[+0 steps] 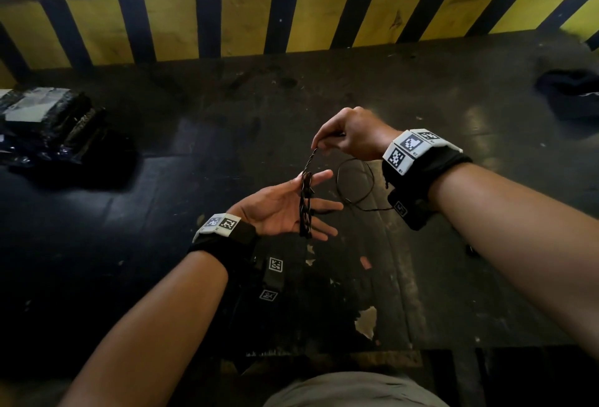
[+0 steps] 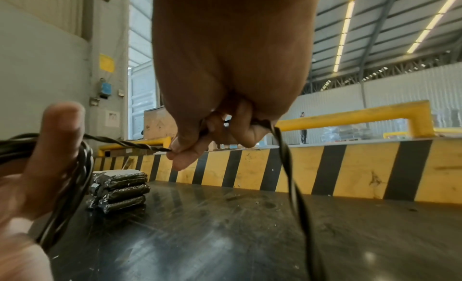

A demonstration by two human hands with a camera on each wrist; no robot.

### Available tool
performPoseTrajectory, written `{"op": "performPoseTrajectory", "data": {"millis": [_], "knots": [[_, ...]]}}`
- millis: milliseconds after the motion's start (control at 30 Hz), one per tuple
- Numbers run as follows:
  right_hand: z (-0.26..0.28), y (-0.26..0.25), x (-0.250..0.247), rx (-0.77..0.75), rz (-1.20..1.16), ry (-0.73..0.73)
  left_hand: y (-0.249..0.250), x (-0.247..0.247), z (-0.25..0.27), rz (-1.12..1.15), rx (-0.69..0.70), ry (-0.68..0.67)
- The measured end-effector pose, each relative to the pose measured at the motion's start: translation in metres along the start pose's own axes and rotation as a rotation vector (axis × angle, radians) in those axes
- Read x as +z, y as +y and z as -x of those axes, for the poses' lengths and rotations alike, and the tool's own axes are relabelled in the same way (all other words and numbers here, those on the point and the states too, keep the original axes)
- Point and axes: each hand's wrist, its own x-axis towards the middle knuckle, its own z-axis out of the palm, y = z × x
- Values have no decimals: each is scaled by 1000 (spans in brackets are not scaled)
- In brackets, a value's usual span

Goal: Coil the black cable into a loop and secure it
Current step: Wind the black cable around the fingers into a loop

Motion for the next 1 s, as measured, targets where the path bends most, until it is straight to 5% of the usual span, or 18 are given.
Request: {"op": "performPoseTrajectory", "data": {"millis": [700, 1000], "knots": [[7, 28, 23, -16, -397, -9, 4, 25, 14, 9, 21, 117], [31, 37, 63, 120, -551, -60, 29, 37, 18, -106, 85, 33]]}}
